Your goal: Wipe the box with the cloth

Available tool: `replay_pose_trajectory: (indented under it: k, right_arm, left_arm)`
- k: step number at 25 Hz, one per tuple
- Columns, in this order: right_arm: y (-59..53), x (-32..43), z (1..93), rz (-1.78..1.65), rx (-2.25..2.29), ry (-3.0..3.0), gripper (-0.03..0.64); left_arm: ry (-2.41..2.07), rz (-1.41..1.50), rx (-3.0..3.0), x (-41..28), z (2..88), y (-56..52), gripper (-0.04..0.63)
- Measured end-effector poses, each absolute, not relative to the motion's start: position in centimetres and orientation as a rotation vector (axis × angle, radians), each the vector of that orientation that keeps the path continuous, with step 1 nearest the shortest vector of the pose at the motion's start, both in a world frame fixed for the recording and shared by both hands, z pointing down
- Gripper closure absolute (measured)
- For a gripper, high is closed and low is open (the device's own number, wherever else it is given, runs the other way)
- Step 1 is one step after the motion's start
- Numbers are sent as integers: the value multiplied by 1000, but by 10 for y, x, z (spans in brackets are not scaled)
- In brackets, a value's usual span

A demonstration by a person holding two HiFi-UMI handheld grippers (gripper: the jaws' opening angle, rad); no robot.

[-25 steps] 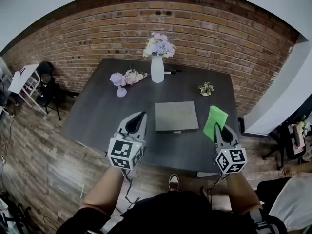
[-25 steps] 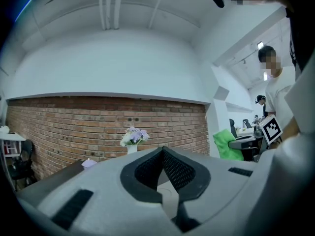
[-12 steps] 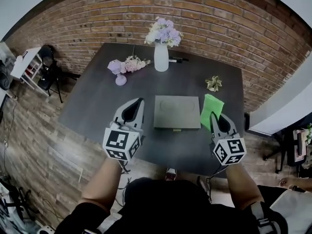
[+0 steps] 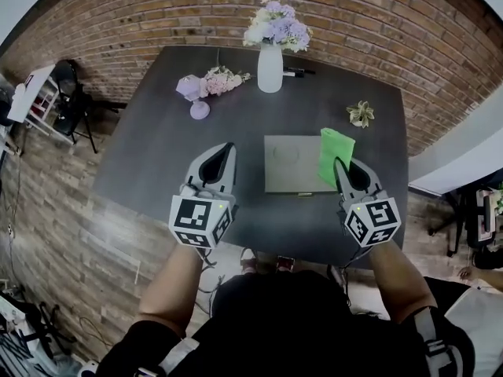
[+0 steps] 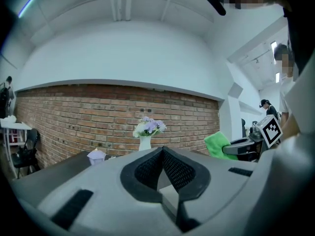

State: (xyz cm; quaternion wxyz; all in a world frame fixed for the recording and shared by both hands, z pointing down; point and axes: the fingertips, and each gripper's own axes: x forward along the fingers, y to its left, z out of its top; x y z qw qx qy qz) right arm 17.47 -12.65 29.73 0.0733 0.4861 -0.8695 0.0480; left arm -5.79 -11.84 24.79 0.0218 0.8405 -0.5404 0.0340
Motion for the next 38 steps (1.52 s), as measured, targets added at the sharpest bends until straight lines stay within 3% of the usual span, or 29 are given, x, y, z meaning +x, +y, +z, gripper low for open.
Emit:
replay_pose_trajectory:
  k: [21,38]
  right_arm:
    - [-123,-34,386,76,764,-2525,578]
    - [-121,-58,449,29,554,-2304,578]
  left_arm:
    - [-1718,103,2414,-169,346,-110,586]
    - [-1675,103,2353,-200,400,-115,586]
